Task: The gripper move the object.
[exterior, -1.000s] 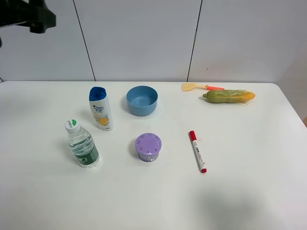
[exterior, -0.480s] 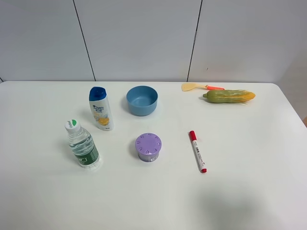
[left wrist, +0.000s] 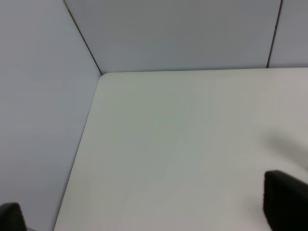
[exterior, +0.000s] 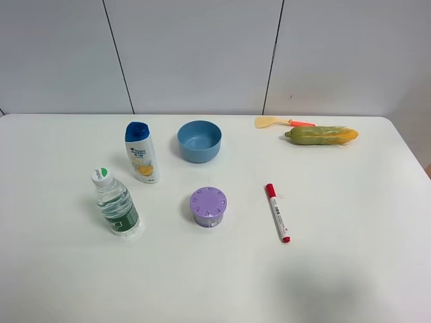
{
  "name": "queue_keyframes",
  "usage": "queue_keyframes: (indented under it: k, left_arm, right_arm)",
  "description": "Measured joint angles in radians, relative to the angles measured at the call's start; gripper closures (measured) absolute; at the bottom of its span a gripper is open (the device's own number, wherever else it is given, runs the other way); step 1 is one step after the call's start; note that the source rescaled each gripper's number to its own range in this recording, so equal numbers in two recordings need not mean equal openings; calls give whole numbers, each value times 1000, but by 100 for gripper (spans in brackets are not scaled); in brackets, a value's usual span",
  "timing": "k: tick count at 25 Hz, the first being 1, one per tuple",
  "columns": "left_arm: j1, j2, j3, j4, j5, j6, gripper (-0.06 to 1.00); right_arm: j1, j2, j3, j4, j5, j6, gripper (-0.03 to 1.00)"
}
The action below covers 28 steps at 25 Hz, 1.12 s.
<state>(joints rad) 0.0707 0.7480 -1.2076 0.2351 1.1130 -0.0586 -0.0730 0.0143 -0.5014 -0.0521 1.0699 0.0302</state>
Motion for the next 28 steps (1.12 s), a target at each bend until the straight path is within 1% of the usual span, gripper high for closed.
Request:
queue_keyframes:
  k: [2, 5, 9, 11, 15, 19, 23, 28]
  left_arm:
    - [0, -68, 0, -22, 41, 0, -4]
    - [0, -174, 25, -74, 73, 0, -4]
    - [0, -332, 139, -127, 76, 0, -4]
    - [0, -409, 217, -133, 65, 0, -4]
    - [0, -559, 372, -140, 4, 11, -4]
    - [0, -683, 513, -197, -51, 75, -4]
    - [0, -752, 603, -241, -64, 155, -4]
    - [0, -753, 657, -289, -64, 188, -4]
  right_arm:
    - [0, 0, 0, 0, 0, 0, -3]
    - [0, 0, 0, 0, 0, 0, -3]
    - [0, 0, 0, 0, 0, 0, -3]
    - [0, 0, 0, 0, 0, 0, -3]
    - [0, 0, 0, 0, 0, 0, -3]
    - [0, 0, 0, 0, 0, 0, -3]
    - [0, 0, 0, 0, 0, 0, -3]
    - [0, 0, 0, 0, 0, 0, -3]
